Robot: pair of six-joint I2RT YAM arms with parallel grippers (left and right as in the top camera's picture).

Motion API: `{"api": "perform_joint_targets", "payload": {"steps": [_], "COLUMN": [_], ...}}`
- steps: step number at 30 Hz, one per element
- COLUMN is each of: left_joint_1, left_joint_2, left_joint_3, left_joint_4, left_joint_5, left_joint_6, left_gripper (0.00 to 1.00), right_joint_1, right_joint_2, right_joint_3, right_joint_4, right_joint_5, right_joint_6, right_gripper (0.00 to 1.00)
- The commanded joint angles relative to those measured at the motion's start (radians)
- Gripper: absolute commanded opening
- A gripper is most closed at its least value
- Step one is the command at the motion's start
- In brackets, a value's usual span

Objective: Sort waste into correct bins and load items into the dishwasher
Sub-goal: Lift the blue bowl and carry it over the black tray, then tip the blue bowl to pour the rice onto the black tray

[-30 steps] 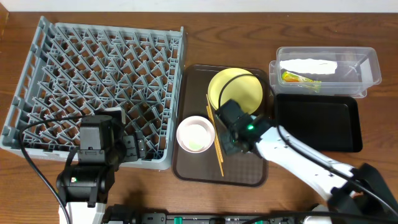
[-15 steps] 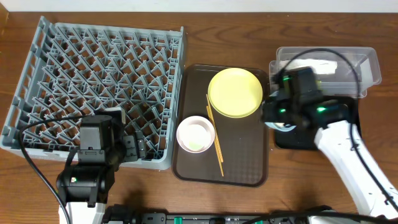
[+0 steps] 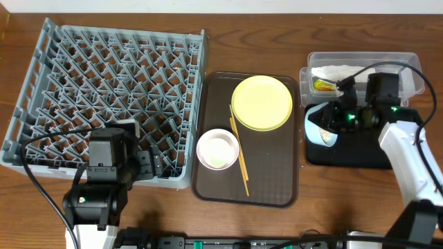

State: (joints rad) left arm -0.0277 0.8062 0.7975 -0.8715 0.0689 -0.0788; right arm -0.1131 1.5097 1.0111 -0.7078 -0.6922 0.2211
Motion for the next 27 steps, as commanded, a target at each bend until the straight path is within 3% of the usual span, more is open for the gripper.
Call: {"api": "perform_joint_targets", "payload": {"steps": [1,20,27], "left_joint_1": [0.005,0.005,0.005], "left_joint_2": [-0.004,-0.004,-0.004], "left_joint_3": [0.020,0.020,0.020], "left_joint_4": [-0.003,-0.003,-0.003], "left_joint_5": [0.002,0.002,0.002], "left_joint_6": [-0.005,-0.005,-0.005], "left_gripper": [0.87,0.88,0.87], "right_joint_1": [-0.057,-0.288,-0.352], "right_joint_2": [0.048,0.331,0.357], "right_joint_3": [-0.007,-0.007,-0.007], "right_joint_4": [0.018,0.055,0.063], "right_joint_5": [-0.196,-0.623,-0.696], "right_joint_6": [-0.044,-0.044,-0.043], "right_gripper": [0.01,0.01,0.01]}}
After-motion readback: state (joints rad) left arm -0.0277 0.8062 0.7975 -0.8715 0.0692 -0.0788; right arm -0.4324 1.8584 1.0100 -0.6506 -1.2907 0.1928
